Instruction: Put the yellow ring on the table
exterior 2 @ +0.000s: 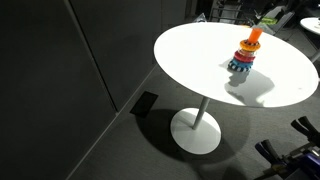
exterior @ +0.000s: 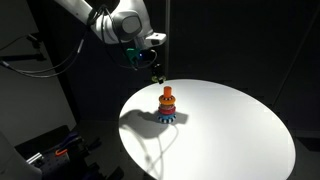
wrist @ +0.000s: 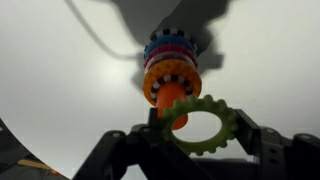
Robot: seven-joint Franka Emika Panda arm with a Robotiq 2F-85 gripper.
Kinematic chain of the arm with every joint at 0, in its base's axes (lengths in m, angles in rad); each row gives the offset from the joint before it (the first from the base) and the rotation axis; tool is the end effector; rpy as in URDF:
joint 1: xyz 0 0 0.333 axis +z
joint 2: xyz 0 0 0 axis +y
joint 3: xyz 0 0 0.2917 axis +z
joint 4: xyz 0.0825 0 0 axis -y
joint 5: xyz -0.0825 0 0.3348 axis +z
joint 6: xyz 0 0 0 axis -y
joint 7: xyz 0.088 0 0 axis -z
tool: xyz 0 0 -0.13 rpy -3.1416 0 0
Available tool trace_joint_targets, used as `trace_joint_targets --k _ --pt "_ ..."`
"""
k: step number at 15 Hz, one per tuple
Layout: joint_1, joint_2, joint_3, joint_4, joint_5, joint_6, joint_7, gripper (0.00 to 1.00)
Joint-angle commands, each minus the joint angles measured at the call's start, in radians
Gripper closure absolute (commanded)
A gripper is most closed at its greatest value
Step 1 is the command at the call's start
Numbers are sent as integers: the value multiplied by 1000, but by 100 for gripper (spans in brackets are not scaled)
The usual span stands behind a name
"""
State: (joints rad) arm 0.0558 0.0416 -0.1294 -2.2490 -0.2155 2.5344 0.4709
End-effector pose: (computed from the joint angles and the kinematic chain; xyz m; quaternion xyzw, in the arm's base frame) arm 0.5161 -0.0383 0.3576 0.9719 -0.1877 0.1331 0.0490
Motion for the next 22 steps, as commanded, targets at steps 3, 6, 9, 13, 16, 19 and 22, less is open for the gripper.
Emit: trace_joint_targets --k 3,6,9,13,16,19,22 --pt "-33 -51 58 -88 117 0 -131 51" --pt "-28 -36 80 -110 168 -1 -169 51" --pt "-26 -13 96 -126 170 1 -164 51" --pt "-25 34 102 -136 150 8 -144 51" --pt "-22 85 96 -133 134 30 -128 51" --pt "-15 145 85 -123 119 68 -114 51" --pt "-4 199 69 -115 101 110 -100 51"
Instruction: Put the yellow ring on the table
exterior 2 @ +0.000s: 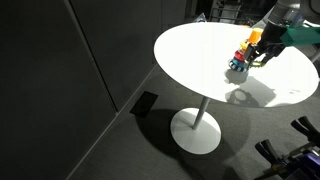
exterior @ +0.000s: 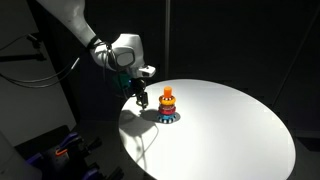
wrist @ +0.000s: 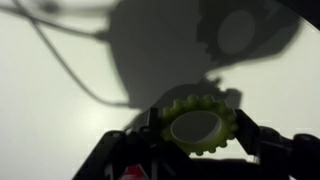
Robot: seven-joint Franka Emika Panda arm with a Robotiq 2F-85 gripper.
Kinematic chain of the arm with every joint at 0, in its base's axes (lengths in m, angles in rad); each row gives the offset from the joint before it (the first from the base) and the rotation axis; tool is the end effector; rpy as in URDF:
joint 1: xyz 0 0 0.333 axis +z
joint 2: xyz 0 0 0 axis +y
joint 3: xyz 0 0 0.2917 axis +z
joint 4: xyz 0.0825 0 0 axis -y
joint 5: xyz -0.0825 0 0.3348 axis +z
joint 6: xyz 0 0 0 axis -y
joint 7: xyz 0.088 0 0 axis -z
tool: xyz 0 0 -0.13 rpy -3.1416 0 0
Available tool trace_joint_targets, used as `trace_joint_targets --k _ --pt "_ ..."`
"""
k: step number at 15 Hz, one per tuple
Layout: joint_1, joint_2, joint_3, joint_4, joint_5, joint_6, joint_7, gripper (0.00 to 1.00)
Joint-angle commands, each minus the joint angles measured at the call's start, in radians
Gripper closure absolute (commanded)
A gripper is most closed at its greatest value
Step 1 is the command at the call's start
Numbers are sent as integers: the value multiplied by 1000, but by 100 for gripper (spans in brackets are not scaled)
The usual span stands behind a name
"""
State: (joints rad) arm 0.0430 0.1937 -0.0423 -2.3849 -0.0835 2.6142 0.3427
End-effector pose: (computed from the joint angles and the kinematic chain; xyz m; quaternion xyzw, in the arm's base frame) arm 0.4781 0.0008 0.2375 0.9904 -0.1343 0.0219 0.0223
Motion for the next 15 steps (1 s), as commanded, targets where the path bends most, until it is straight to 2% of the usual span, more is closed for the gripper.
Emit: trace_joint_targets --k 1,6,7,8,10,11,15 --pt "13 65 -25 25 -36 40 35 51" --pt "29 122 -41 39 -23 36 23 51" --pt "33 128 -44 42 -24 33 24 46" --pt "35 133 -45 45 -22 29 21 30" --pt "39 138 -49 48 -23 23 16 6" --pt "40 137 -49 49 -21 21 12 1" --pt "35 115 -42 50 -13 -4 -13 0"
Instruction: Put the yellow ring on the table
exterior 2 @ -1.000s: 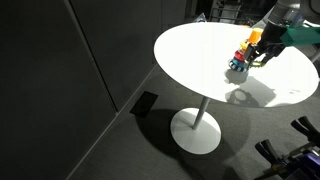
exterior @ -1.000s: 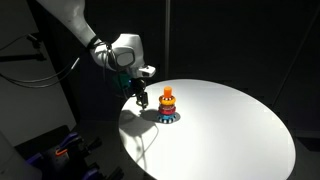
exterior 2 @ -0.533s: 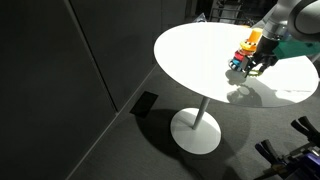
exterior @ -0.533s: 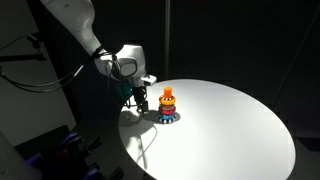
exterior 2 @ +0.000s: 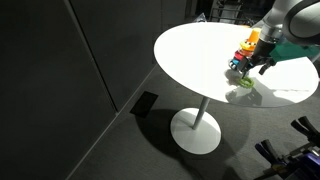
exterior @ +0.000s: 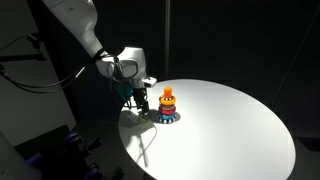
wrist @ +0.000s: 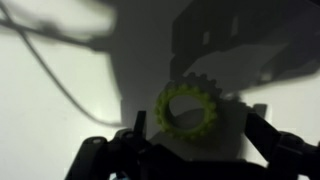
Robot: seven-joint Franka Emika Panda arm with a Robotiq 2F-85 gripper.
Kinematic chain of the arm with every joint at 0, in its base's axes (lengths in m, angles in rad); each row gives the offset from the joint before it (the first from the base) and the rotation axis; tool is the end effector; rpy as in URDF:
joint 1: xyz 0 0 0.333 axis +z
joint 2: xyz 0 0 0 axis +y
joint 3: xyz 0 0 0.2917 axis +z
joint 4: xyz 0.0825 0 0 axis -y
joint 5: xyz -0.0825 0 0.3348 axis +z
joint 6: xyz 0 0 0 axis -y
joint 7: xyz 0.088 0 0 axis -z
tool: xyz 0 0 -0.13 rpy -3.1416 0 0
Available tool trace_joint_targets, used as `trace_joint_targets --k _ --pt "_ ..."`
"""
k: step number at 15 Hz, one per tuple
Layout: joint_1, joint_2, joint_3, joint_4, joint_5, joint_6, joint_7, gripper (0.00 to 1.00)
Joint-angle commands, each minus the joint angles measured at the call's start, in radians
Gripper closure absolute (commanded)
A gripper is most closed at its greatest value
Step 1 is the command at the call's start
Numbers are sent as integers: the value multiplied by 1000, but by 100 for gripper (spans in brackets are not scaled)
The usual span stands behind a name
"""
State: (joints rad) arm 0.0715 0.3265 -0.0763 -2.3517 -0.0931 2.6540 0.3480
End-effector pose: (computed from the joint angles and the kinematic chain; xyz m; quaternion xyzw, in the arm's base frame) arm 0.4800 -0.0023 0.1885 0.9905 -0.1327 -0.0062 0.0351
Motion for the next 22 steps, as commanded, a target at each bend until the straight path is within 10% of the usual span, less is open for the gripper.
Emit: trace_joint_targets --k 1,22 --pt "4 -24 -5 18 0 -56 -26 0" --pt "-59 -358 34 56 43 -540 -280 0"
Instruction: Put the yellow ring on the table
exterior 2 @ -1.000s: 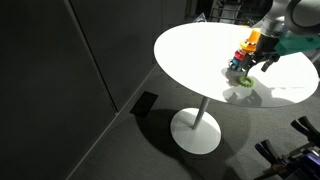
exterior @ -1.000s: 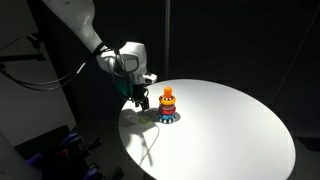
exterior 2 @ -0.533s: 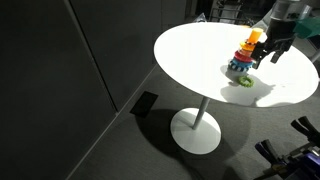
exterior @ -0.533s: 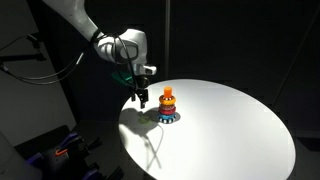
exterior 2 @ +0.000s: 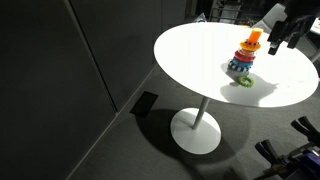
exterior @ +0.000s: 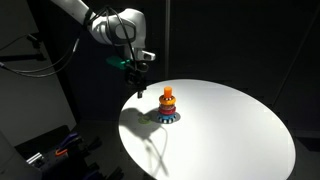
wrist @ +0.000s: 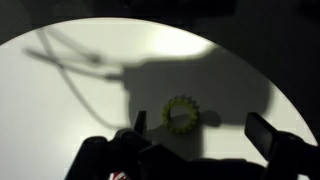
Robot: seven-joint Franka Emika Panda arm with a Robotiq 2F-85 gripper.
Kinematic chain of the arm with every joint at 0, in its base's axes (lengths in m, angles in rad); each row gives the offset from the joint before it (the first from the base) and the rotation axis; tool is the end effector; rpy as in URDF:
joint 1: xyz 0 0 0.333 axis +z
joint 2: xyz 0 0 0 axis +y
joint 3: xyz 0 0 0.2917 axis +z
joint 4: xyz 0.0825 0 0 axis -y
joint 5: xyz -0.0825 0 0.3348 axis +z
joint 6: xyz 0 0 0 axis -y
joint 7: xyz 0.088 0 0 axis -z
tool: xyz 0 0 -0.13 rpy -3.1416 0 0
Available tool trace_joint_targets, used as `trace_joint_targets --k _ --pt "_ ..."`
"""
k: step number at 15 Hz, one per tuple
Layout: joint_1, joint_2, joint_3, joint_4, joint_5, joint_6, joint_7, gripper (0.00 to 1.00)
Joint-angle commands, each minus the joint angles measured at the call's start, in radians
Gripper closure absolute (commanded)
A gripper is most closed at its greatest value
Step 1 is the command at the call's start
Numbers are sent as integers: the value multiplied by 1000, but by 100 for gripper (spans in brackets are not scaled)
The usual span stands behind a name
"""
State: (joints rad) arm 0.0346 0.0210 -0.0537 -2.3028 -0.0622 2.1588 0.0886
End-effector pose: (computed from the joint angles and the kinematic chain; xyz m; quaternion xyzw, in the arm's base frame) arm 0.4547 -0.0124 0.3116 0.9957 -0.0344 -0.0814 0.0278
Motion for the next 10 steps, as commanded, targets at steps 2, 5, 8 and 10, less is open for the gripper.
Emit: trace_joint_targets --k 2,5,8,10 --pt "-25 -76 11 7 11 -47 -16 0" --pt "-27 -93 13 7 10 -46 -10 0" --pt "-25 -74 16 1 1 -21 -1 0" --pt "-25 -69 18 0 1 -21 -1 0"
